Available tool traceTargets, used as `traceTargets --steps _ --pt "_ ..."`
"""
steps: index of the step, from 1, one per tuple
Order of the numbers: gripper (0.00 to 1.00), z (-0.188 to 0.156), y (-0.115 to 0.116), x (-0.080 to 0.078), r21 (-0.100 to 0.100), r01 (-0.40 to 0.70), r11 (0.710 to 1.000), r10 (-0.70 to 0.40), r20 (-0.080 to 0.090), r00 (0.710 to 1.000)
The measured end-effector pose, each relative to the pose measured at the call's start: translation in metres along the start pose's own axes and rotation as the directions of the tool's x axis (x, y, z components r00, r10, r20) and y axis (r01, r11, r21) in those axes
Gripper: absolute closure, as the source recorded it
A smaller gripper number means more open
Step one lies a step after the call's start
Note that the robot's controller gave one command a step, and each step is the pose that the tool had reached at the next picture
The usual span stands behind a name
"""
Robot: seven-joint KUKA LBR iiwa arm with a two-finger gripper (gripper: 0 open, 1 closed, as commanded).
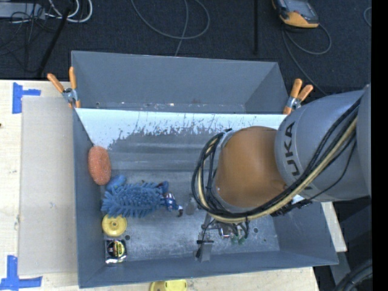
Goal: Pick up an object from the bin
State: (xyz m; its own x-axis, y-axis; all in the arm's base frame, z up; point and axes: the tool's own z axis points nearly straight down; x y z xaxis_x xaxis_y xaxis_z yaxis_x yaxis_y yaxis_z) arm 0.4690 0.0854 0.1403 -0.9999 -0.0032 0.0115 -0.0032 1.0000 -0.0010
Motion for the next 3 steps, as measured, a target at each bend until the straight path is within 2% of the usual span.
traceTargets --steps 1,2,3 --pt "0.00 -0.004 0.000 -0.002 -0.001 -0.004 1.000 0.004 0.008 1.000" --pt "0.00 0.044 0.031 -0.066 -0.004 -0.088 0.996 0.088 0.016 0.996" --pt "0.00 0.044 0.041 -0.092 -0.001 -0.105 0.994 0.105 0.010 0.994"
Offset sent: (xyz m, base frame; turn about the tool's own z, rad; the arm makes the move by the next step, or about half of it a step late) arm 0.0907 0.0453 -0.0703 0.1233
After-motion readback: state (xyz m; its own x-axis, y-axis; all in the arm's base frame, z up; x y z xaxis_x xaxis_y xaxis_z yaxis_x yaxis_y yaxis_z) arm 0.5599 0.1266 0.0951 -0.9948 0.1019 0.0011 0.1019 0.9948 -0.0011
